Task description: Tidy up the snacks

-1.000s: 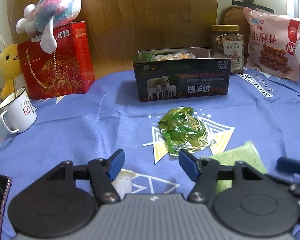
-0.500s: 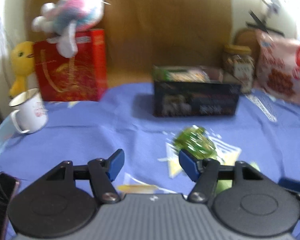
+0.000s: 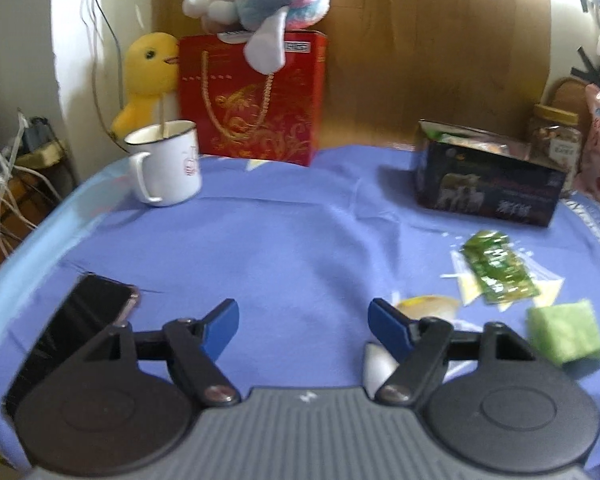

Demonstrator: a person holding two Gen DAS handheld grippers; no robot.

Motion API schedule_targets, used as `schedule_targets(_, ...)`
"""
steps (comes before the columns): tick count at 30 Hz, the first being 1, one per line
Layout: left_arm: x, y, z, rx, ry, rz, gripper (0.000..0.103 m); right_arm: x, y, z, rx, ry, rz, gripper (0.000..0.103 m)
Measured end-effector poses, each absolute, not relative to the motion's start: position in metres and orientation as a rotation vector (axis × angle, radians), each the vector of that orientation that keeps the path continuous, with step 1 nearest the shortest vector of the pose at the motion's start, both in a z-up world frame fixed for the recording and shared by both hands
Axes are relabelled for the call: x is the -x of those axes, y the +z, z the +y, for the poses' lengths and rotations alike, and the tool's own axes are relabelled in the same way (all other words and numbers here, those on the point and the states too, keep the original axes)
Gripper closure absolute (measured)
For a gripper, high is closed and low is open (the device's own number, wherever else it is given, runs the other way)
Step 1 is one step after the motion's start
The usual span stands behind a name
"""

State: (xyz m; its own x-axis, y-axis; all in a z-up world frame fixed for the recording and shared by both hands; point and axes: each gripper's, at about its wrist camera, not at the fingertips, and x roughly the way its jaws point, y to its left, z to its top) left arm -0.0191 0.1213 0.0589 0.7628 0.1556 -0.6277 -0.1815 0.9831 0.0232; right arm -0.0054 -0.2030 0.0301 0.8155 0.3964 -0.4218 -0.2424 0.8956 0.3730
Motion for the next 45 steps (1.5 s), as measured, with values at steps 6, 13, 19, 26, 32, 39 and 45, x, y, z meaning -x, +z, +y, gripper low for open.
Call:
schedule_targets(6, 0.02, 0.05, 0.128, -0.072, 0.315, 0.662, 0.03, 0.002, 0.045, -0.152, -0.221, 0.492, 0.508, 0.044)
schedule_targets(13, 0.009, 0.041, 0.147, -0.075, 0.358, 0.676, 0.03, -0.016, 0.035, -0.086, -0.133, 0.591, 0.566, 0.044)
schedule_targets(19, -0.004, 0.037, 0.152, -0.089, 0.355, 0.667, 0.029, -0.028, 0.021, -0.073, -0.125, 0.572, 0.625, 0.044)
schedule_targets(26, -0.022, 0.047, 0.141, -0.083, 0.307, 0.61, 0.018, -0.025, 0.021, -0.076, -0.153, 0.587, 0.617, 0.042)
schedule_targets(32, -0.031, 0.041, 0.138, -0.089, 0.294, 0.623, 0.018, -0.025, 0.02, -0.075, -0.161, 0.598, 0.613, 0.04)
schedule_targets(39, -0.031, 0.035, 0.137, -0.092, 0.302, 0.642, 0.018, -0.026, 0.02, -0.075, -0.165, 0.604, 0.612, 0.039)
schedule_targets(45, -0.03, 0.037, 0.139, -0.09, 0.311, 0.643, 0.018, -0.026, 0.019, -0.076, -0.169, 0.605, 0.61, 0.039)
